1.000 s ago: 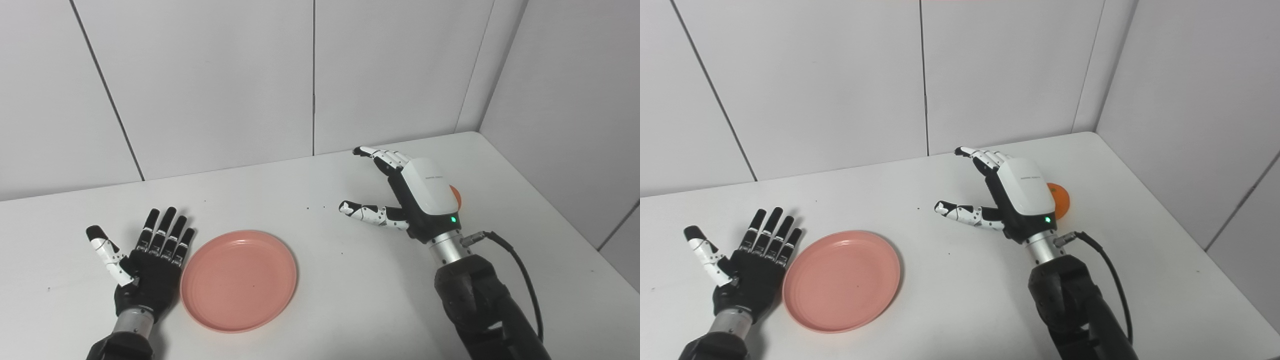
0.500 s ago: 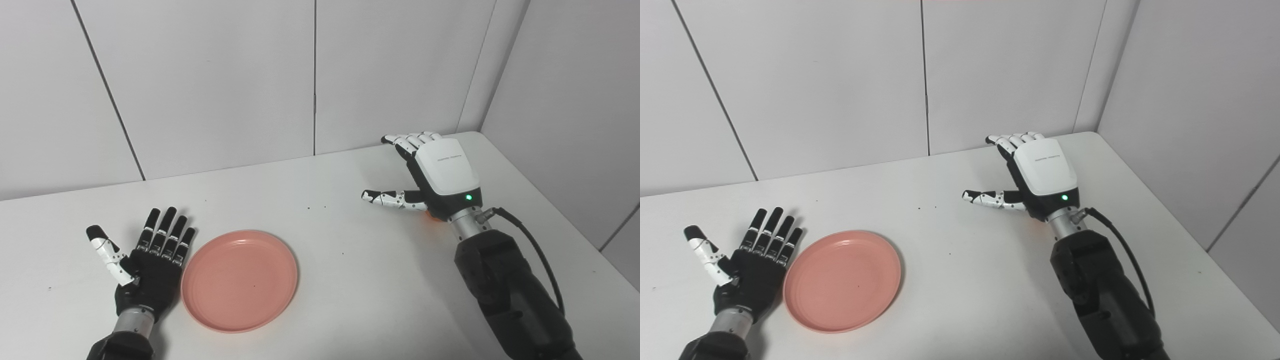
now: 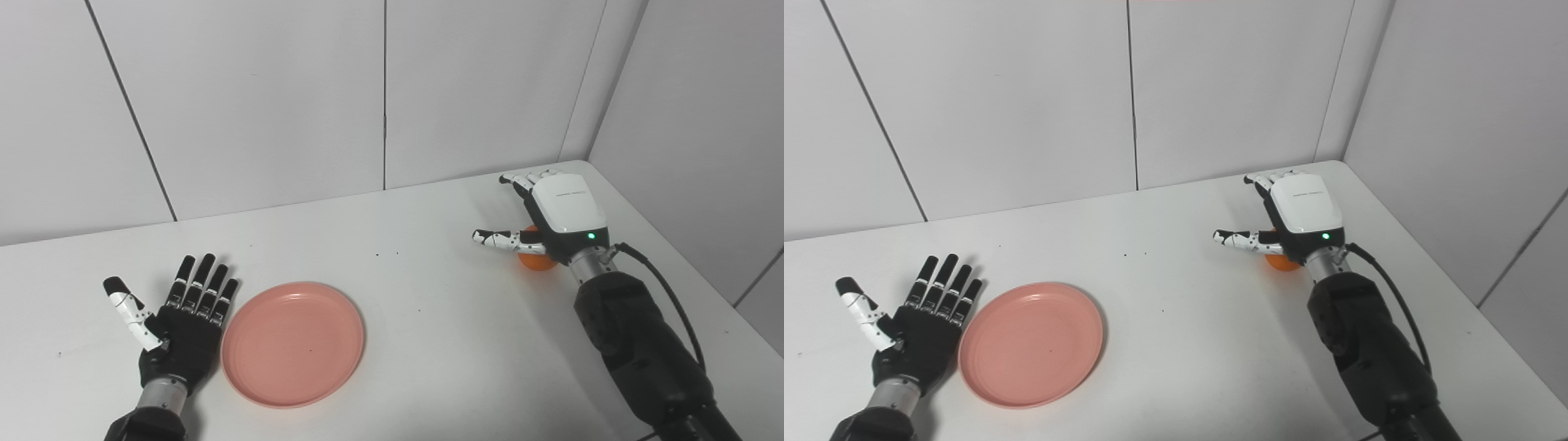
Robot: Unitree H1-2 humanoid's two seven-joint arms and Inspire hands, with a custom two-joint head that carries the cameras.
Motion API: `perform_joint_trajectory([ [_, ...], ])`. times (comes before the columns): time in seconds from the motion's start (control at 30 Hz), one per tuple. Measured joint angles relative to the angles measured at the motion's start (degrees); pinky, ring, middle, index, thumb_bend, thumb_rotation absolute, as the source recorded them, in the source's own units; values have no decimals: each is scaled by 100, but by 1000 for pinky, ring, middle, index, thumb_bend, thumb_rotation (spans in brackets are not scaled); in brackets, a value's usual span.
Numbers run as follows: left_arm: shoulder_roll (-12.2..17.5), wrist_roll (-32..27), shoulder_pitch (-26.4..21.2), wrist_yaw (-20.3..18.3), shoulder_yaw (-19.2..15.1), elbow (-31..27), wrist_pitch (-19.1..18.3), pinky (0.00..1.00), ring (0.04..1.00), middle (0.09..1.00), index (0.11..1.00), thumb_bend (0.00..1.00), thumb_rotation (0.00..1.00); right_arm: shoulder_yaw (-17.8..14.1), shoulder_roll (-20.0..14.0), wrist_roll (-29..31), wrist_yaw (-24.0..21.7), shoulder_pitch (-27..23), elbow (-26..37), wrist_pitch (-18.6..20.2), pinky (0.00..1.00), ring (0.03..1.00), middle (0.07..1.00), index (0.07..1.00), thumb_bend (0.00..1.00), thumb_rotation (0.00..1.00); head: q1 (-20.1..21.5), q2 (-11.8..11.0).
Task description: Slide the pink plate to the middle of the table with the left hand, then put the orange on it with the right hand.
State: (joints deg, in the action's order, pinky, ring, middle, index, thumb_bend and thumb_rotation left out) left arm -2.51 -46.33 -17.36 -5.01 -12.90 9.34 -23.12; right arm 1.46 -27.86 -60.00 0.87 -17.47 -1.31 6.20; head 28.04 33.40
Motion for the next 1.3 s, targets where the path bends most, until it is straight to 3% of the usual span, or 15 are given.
perform_joint_trajectory([
  [0.8,23,-12,1,35,48,4,-1,1000,963,915,969,814,968,171,-65,300,214,-81,-787,83,798,783,781,783,850,1000,-105,17],
  [1.3,81,-10,1,58,127,0,-1,1000,963,926,977,822,969,280,-98,415,209,-82,-890,210,804,789,786,784,854,1000,-149,44],
])
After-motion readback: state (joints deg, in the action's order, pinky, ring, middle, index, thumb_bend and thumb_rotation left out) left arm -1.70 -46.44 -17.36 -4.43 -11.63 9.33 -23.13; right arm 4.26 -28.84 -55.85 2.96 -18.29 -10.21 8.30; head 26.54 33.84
